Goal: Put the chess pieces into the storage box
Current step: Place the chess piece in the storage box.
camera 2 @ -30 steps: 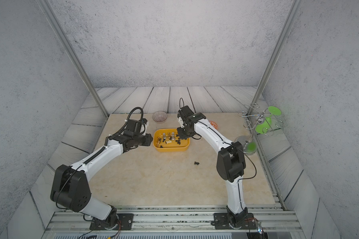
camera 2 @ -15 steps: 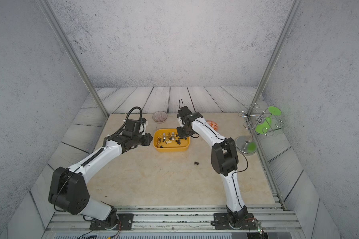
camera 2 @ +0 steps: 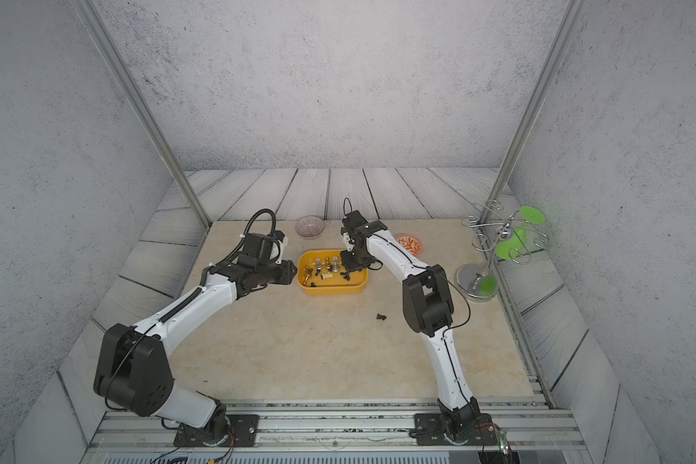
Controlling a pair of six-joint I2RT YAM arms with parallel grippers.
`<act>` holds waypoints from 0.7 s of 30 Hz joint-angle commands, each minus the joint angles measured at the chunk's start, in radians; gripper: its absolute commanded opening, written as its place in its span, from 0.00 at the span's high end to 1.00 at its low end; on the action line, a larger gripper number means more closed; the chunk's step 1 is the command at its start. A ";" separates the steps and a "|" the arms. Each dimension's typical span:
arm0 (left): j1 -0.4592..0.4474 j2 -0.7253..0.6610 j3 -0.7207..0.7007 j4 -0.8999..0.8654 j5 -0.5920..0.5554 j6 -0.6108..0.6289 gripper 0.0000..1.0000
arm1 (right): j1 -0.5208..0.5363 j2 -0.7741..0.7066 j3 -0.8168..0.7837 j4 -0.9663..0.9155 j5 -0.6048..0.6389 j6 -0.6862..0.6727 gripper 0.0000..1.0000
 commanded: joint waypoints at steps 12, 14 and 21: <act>0.008 -0.017 -0.022 0.014 0.004 -0.001 0.64 | -0.005 0.047 0.020 -0.012 -0.025 0.015 0.63; 0.008 -0.019 -0.021 0.012 0.004 -0.001 0.64 | -0.005 0.048 0.018 -0.009 -0.027 0.018 0.61; 0.008 -0.021 -0.026 0.007 0.001 0.005 0.64 | -0.005 0.033 0.001 0.000 -0.029 0.026 0.60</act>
